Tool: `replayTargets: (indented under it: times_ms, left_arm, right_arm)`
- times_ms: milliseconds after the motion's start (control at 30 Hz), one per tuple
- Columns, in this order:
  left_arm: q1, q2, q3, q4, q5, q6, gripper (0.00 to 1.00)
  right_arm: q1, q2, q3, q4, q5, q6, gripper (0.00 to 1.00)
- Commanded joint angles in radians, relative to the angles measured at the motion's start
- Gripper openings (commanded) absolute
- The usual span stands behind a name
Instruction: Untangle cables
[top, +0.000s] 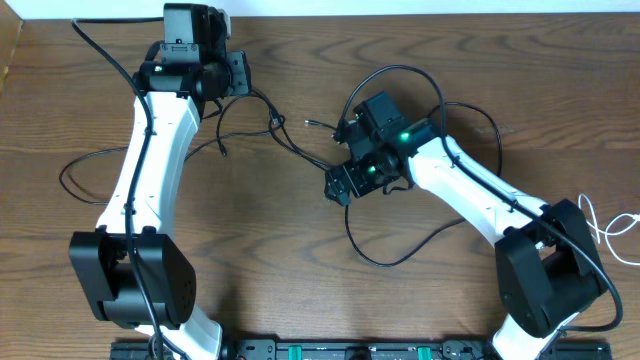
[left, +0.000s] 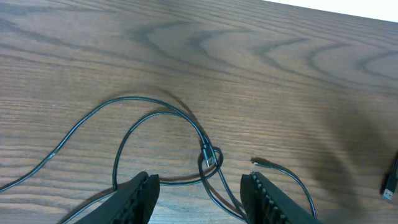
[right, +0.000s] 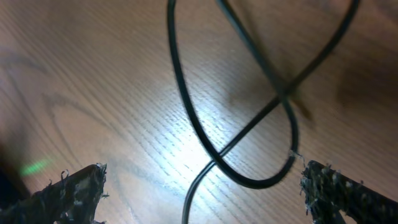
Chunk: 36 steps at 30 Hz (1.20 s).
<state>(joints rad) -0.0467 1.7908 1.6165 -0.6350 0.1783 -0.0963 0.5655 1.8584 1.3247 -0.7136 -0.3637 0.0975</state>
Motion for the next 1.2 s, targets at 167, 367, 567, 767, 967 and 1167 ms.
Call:
replayTargets:
  times_ms: [167,367,567,767,967,1167]
  left_arm:
    - [0.001,0.011,0.022,0.0,0.006,0.018,0.48]
    - [0.001,-0.002,0.022,0.0,0.006,0.025,0.49]
    - [0.001,-0.035,0.022,0.003,0.011,0.037,0.49]
    - [0.001,-0.06,0.022,0.005,0.018,0.044,0.48]
    - [0.001,-0.066,0.022,0.003,0.024,0.044,0.49]
    - [0.001,-0.067,0.022,0.001,0.024,0.044,0.49]
  right_arm:
    - [0.018,0.011,0.003,0.023,-0.001,-0.009,0.99]
    - [0.018,0.063,0.003,0.045,-0.002,-0.009,0.99]
    - [0.018,0.13,0.003,0.103,-0.002,-0.01,0.99]
    - [0.018,0.154,0.003,0.167,0.007,-0.032,0.89]
    - [0.016,0.156,0.003,0.179,0.048,-0.031,0.54]
    - [0.016,0.156,0.003,0.165,0.089,0.002,0.01]
